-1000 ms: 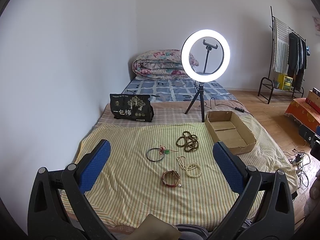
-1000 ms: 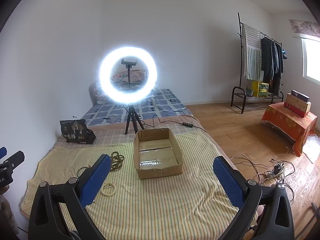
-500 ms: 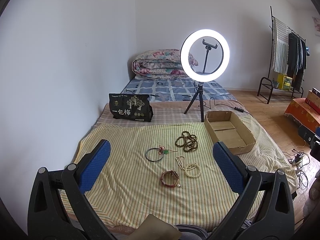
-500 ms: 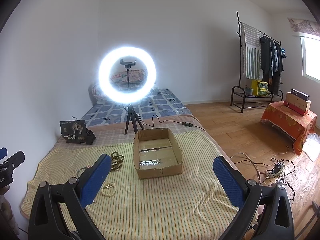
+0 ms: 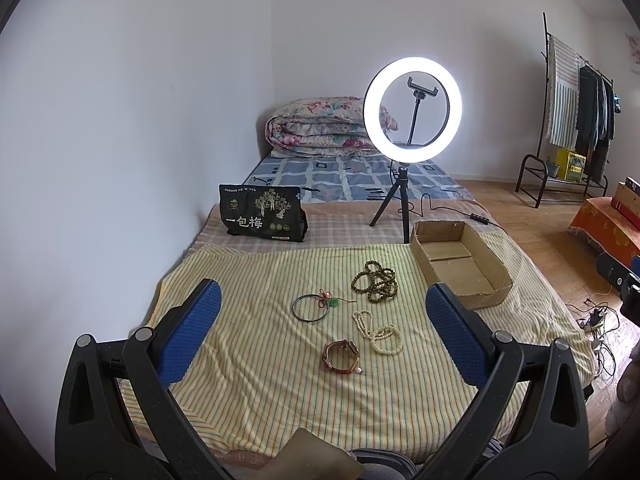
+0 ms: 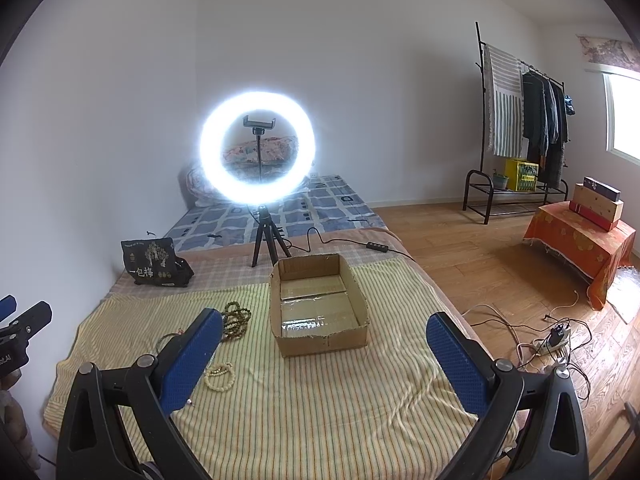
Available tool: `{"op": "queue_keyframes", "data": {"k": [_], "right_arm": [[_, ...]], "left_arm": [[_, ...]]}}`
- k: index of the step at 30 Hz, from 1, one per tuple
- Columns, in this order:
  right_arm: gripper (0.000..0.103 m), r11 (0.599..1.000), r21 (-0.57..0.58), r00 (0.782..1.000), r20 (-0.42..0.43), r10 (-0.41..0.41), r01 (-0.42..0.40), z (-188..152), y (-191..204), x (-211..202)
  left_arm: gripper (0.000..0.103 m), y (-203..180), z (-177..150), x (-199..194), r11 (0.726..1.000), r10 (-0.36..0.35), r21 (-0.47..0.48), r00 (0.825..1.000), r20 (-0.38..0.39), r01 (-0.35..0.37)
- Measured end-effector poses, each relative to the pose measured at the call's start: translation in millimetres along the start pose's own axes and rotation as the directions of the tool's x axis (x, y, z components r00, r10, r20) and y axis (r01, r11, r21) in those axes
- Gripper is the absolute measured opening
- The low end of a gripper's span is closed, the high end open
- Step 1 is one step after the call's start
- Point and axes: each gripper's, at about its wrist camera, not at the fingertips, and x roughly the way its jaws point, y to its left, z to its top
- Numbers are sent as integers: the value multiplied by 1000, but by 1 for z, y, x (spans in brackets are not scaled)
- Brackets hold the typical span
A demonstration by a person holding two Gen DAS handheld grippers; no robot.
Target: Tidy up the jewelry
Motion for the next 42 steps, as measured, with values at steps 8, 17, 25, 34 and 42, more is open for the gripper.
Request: {"op": "queue_keyframes", "data": {"k": [8, 17, 25, 34, 42], "right_arm": [[103, 1000, 2, 1000, -2, 4, -4, 0, 0, 1], [103, 1000, 2, 1000, -4, 7, -7, -1, 0, 1], [103, 1000, 8, 1000, -10, 11, -11, 2, -2, 4], [103, 998, -64, 1000, -8, -14, 14, 22, -2, 21], [103, 985, -175, 1000, 23, 7, -3, 44, 4, 46]], "left_arm": [[103, 0, 0, 0, 1000, -1, 0, 1000, -1, 1], [103, 2, -2, 3, 1000, 1, 1, 1000, 0, -1], [103, 8, -3, 9, 1000, 12, -4, 1000, 2, -12], [103, 51, 21, 35, 995, 98, -17, 995, 0, -98], [103, 80, 41, 74, 993, 114, -30, 993, -35, -115]]}}
